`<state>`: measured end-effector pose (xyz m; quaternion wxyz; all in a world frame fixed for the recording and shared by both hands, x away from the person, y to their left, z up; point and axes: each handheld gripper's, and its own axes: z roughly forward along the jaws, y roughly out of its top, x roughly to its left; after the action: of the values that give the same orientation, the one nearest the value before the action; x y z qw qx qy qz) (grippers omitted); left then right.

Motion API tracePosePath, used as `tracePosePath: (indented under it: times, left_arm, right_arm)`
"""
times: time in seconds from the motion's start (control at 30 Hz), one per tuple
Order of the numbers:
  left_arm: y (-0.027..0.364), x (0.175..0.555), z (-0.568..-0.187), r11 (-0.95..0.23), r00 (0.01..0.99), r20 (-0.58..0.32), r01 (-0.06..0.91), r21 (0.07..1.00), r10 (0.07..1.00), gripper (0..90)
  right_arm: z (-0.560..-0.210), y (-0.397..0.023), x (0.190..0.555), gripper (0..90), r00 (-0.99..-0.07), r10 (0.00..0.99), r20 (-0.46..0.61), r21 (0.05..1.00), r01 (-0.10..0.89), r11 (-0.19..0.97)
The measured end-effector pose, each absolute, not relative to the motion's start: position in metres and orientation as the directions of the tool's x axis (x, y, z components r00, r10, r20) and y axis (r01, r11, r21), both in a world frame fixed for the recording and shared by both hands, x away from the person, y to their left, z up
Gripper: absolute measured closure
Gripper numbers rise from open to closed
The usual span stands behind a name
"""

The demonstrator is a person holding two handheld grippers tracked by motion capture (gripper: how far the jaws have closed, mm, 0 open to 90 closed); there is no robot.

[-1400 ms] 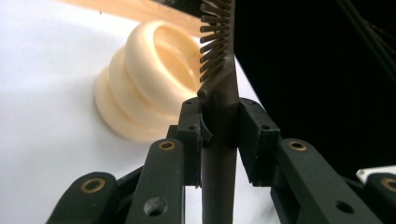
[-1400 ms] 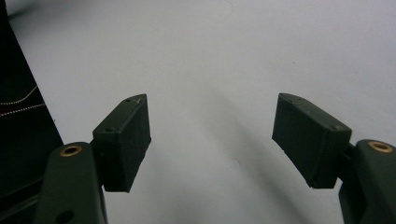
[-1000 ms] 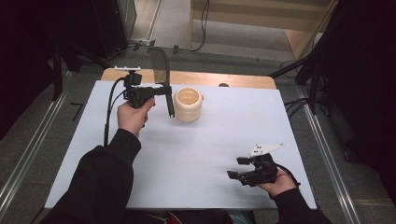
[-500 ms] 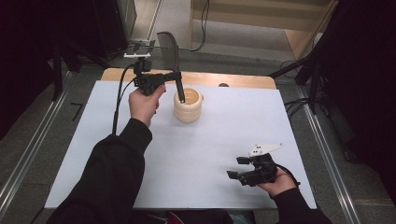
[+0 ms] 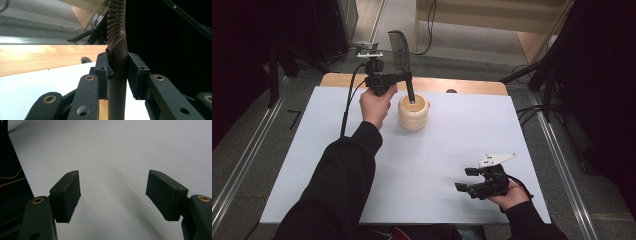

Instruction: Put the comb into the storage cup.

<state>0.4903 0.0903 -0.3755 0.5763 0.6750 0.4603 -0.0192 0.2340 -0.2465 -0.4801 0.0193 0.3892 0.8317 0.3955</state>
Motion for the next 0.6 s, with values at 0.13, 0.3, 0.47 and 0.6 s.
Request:
tracePosePath:
  times: [0.13, 0.3, 0.47, 0.6]
  left_arm:
    - [0.086, 0.495, -0.383, 0.079, 0.568, -0.541, 0.641, 0.763, 0.62, 72.3]
    - [0.084, 0.498, -0.392, 0.057, 0.575, -0.503, 0.621, 0.782, 0.645, 72.3]
    - [0.083, 0.499, -0.4, 0.038, 0.573, -0.486, 0.621, 0.783, 0.66, 72.3]
    - [0.08, 0.497, -0.405, 0.013, 0.585, -0.468, 0.615, 0.788, 0.662, 72.3]
  right_arm:
    - [-0.48, -0.246, 0.234, 25.7, -0.696, 0.661, 0.28, 0.673, 0.633, 0.382]
    - [-0.48, -0.245, 0.234, 25.7, -0.702, 0.655, 0.281, 0.675, 0.629, 0.385]
    - [-0.479, -0.246, 0.234, 25.7, -0.702, 0.654, 0.28, 0.678, 0.627, 0.383]
    - [-0.479, -0.246, 0.234, 25.7, -0.705, 0.653, 0.279, 0.68, 0.625, 0.384]
